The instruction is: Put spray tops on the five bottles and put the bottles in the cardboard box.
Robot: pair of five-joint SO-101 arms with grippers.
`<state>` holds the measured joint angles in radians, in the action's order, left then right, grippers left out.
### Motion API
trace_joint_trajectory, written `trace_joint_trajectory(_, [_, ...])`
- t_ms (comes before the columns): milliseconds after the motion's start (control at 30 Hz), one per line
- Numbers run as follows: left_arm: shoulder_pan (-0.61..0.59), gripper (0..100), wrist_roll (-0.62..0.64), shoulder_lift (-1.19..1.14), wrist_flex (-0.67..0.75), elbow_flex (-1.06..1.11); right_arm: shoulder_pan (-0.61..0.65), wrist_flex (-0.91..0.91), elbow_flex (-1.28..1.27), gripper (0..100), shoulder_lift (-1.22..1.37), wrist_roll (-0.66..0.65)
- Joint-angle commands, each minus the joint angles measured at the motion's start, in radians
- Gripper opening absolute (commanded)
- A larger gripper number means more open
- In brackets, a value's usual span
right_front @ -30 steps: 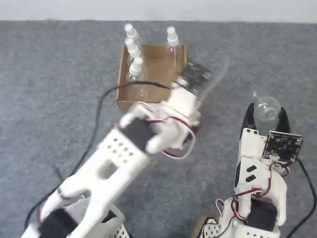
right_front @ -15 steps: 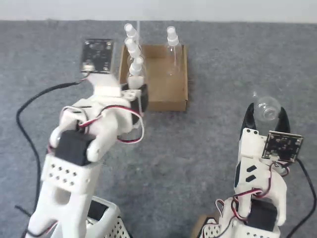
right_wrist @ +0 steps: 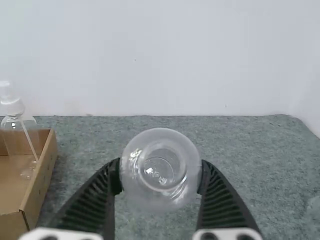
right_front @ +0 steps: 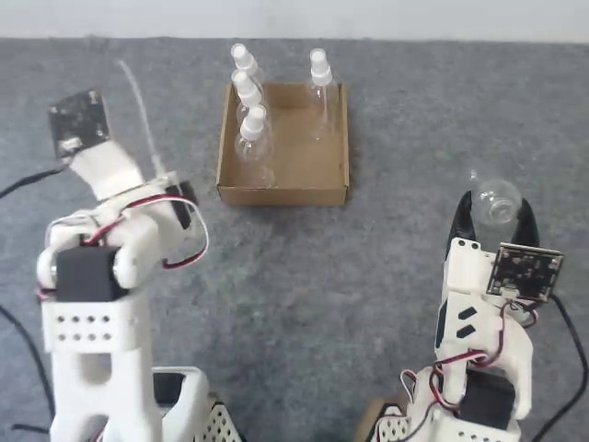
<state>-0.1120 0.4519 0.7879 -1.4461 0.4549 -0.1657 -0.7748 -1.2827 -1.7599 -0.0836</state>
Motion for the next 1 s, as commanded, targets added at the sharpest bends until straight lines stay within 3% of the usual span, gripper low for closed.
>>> trace_joint_trajectory(0, [-0.103, 1, 0.057, 0.032, 0.058, 0.061, -0.004, 0.028, 0.049, 4.1, -0.015, 0.015])
trace_joint_trajectory(133, [-0.229, 1, 0.281, 0.032, 0.295, 0.231, -0.004, 0.028, 0.049, 4.1, -0.015, 0.015])
trace_joint_trajectory(267, [-0.264, 1, 0.428, 0.032, 0.569, 0.463, -0.004, 0.027, 0.049, 4.1, -0.015, 0.015])
trace_joint_trajectory(367, [-0.265, 1, 0.482, 0.032, 0.692, 0.596, -0.004, 0.027, 0.049, 4.1, -0.015, 0.015])
trace_joint_trajectory(833, [-0.265, 1, 0.617, 0.02, 0.649, 0.622, -0.004, 0.028, 0.048, 4.1, -0.015, 0.015])
trace_joint_trajectory(967, [-0.264, 1, 0.62, 0.017, 0.557, 0.582, -0.004, 0.028, 0.048, 4.1, -0.015, 0.015])
